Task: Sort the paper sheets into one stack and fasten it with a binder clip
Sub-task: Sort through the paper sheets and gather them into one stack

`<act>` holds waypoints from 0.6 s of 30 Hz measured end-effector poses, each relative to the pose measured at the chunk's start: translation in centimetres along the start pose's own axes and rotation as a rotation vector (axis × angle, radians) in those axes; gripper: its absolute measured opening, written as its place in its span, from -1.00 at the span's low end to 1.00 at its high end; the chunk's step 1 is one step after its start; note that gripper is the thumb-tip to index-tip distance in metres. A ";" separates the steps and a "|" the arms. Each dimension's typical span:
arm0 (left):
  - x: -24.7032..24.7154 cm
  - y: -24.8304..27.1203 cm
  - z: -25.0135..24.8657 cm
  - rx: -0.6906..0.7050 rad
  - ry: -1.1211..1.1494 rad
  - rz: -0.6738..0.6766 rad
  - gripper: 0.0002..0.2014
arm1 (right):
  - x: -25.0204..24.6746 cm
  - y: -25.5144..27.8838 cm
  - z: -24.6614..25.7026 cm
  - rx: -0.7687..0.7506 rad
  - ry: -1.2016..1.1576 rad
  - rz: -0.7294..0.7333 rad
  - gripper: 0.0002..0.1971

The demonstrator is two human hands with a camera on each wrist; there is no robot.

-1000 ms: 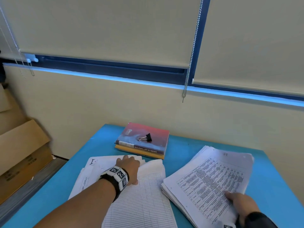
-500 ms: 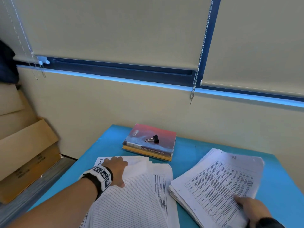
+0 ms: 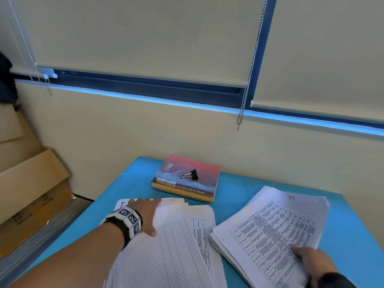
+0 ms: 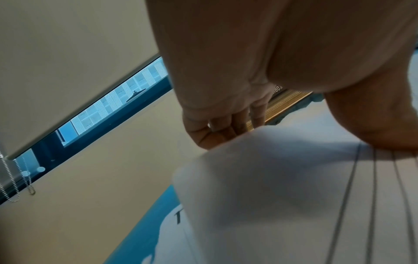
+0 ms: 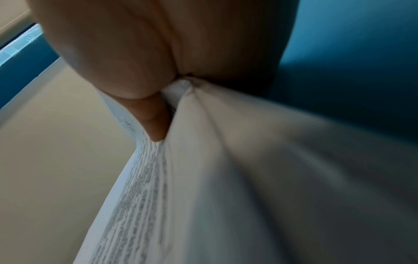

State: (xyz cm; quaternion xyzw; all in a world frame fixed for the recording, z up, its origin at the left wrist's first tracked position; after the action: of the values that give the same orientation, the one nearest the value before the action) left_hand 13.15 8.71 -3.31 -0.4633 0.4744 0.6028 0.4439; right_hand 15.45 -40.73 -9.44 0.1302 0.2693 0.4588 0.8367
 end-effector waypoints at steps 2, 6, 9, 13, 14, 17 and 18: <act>-0.3 0.2 0.0 -0.018 -0.019 -0.030 0.13 | 0.0 0.1 0.0 0.010 -0.013 0.012 -0.80; -1.1 0.5 -0.2 -0.036 -0.046 -0.096 0.22 | 0.0 0.3 0.1 -0.007 0.002 0.015 -0.79; -1.5 0.7 -0.3 -0.042 -0.047 -0.123 0.29 | -0.1 0.4 0.0 0.001 0.002 0.017 -0.80; -2.4 1.3 -0.6 -0.041 -0.041 -0.132 0.02 | 0.0 0.4 -0.1 0.001 -0.003 0.021 -0.77; -2.7 1.5 -0.8 -0.027 -0.043 -0.126 -0.20 | 0.0 0.3 -0.1 0.000 -0.004 0.019 -0.76; -3.5 2.7 -1.3 -0.021 -0.048 -0.085 -0.59 | 0.0 0.3 0.0 -0.007 -0.012 0.015 -0.77; -3.6 3.0 -1.5 -0.021 -0.047 -0.070 -0.61 | 0.0 0.3 0.0 -0.007 -0.013 0.018 -0.78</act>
State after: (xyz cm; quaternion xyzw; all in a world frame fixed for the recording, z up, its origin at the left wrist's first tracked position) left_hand 11.08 6.42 0.54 -0.4698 0.4411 0.6026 0.4708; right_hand 15.25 -40.62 -9.30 0.1326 0.2611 0.4663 0.8348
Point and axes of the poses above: each hand's wrist, its own y-axis away from the middle knuckle, its own x-axis out of the palm, z = x × y, the point moved 9 cm from there along -y, towards the middle knuckle, and after that the axes turned 11 degrees about -z, right-handed, at the moved point
